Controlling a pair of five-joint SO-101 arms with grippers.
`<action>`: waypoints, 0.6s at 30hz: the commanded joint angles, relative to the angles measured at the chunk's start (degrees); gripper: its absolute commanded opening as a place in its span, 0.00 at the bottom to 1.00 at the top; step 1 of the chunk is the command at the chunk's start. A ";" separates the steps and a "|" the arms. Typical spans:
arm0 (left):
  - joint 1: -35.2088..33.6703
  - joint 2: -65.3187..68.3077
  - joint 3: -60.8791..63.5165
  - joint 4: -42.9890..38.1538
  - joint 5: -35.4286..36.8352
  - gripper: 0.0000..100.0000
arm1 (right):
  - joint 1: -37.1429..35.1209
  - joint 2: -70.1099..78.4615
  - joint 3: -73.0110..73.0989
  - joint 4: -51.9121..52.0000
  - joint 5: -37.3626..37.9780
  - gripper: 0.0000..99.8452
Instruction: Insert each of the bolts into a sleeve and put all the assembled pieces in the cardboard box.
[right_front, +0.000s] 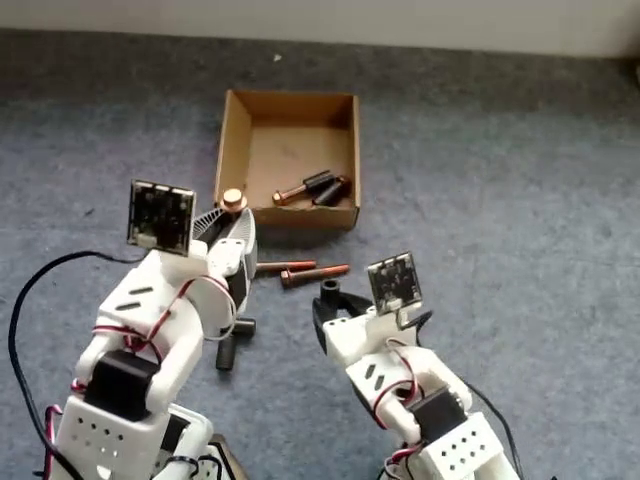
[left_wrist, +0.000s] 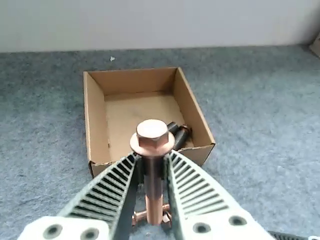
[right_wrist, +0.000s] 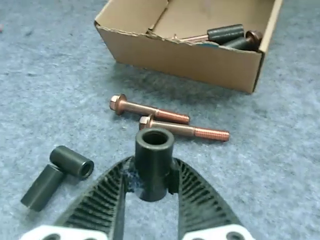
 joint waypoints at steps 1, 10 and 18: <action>4.18 -4.00 -0.57 -1.23 1.14 0.01 | -3.65 -7.96 1.98 -0.92 1.85 0.00; 11.65 -4.88 2.86 -1.49 0.97 0.01 | -6.81 -11.91 10.77 -9.01 5.54 0.00; 12.53 -4.97 3.21 -3.69 0.97 0.01 | -7.16 -11.91 10.77 -8.92 5.80 0.00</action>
